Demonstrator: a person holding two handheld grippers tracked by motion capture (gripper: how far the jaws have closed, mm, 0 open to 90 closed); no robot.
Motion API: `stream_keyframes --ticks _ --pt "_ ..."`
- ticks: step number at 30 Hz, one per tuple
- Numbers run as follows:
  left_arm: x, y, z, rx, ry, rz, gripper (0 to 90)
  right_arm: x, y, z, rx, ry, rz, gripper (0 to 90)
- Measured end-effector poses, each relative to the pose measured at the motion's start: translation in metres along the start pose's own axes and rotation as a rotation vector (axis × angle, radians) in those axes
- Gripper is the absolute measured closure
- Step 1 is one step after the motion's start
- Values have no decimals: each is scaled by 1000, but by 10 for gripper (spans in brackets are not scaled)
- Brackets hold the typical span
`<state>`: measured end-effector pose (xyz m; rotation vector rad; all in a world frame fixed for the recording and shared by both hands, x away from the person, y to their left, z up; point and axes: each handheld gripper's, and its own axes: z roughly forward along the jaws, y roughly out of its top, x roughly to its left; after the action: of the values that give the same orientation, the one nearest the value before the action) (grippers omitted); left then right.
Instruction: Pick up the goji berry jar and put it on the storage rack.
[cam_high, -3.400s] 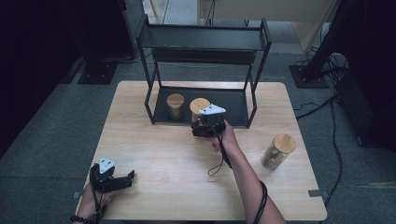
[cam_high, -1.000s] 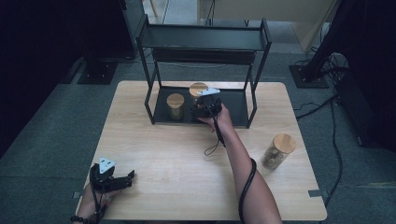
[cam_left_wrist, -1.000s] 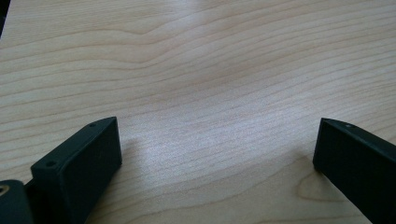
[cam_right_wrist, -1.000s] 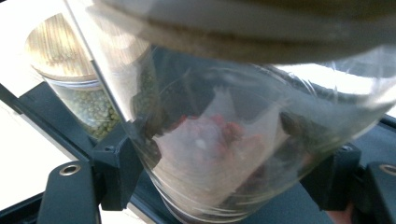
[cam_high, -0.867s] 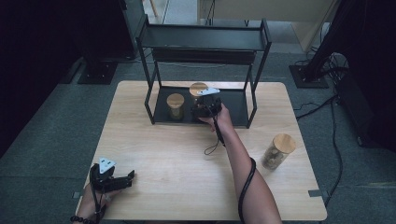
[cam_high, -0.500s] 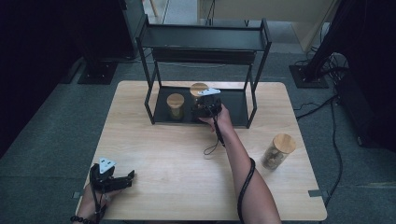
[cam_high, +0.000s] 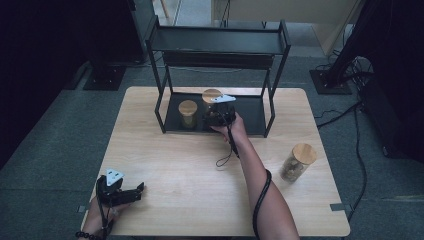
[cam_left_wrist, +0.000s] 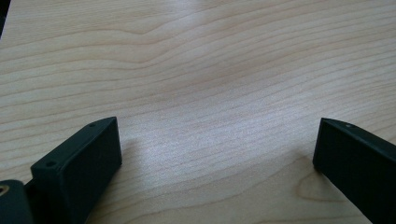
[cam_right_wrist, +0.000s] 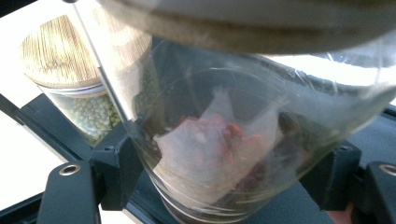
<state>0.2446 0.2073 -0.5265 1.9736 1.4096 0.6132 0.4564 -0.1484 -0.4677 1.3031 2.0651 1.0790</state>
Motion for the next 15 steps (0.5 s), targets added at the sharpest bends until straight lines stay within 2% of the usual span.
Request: stream_keyframes --ticks 15 --pt "0 0 0 -1 1 -1 12 9 3 3 6 7 -1 240"
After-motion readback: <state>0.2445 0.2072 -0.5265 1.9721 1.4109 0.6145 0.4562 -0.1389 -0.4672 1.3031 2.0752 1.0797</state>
